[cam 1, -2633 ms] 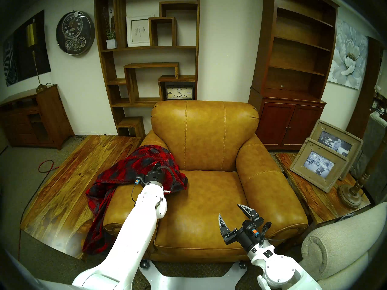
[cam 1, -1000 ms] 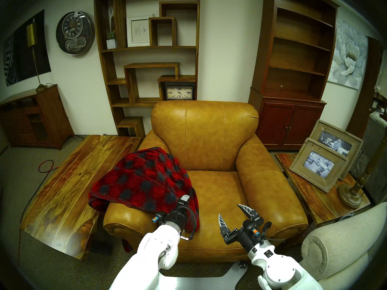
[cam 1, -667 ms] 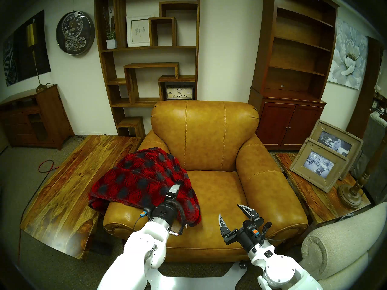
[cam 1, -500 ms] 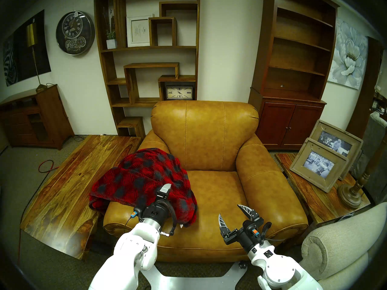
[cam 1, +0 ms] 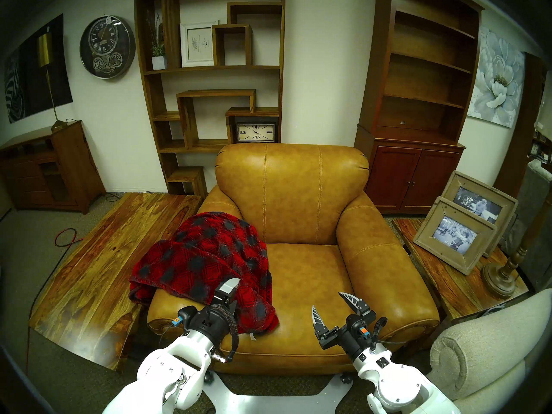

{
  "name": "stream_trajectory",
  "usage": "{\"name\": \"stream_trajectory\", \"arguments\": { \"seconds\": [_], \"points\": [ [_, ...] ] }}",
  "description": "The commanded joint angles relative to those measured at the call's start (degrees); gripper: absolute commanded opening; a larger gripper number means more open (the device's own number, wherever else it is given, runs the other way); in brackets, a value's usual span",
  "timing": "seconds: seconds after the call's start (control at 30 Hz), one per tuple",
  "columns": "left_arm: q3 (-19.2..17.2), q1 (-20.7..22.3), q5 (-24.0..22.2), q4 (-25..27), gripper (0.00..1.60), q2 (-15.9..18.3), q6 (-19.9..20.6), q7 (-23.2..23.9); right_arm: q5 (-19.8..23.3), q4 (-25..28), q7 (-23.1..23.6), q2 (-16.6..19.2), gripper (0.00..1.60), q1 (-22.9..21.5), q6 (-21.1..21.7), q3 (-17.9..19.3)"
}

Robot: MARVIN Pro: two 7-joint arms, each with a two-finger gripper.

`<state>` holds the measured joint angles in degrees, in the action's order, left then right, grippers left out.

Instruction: Move the blanket from sofa and drape it over the sofa arm

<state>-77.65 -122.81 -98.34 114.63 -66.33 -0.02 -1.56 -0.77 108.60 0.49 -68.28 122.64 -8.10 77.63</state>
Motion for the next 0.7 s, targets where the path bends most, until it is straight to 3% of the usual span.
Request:
{"name": "stream_trajectory", "arguments": {
  "seconds": [0.0, 0.2, 0.23, 0.33, 0.43, 0.6, 0.67],
  "points": [
    [-1.2, -6.4, -3.5, 6.0, 1.6, 5.6, 0.9, 0.5, -0.1, 1.2, 0.1, 0.1, 1.6, -0.3, -0.3, -0.1],
    [-3.4, -11.1, -6.8, 9.4, 1.6, 8.5, 0.2, 0.2, -0.1, 1.4, 0.0, 0.2, 1.6, -0.2, -0.3, -0.1],
    [-3.5, -11.6, -3.2, 9.4, 1.6, 10.4, -1.4, -1.8, -0.1, 1.5, 0.0, 0.3, 1.6, -0.2, -0.3, -0.1],
    [-2.6, -12.6, 5.7, 8.0, 1.6, 12.3, 1.0, -2.9, 0.0, 1.4, -0.1, 0.3, 1.6, -0.2, -0.3, -0.2],
    [1.1, -10.4, 9.2, 6.2, 1.6, 14.9, 1.7, -5.6, 0.0, 1.3, -0.1, 0.4, 1.6, -0.3, -0.3, -0.2],
    [6.9, -7.1, 18.3, 6.2, 1.6, 13.3, -0.6, -7.6, 0.0, 1.4, -0.2, 0.5, 1.6, -0.3, -0.3, -0.3],
    [7.6, -6.6, 21.3, 6.4, 1.6, 13.1, -1.8, -7.0, 0.0, 1.4, -0.2, 0.5, 1.6, -0.3, -0.3, -0.3]
  ]
}}
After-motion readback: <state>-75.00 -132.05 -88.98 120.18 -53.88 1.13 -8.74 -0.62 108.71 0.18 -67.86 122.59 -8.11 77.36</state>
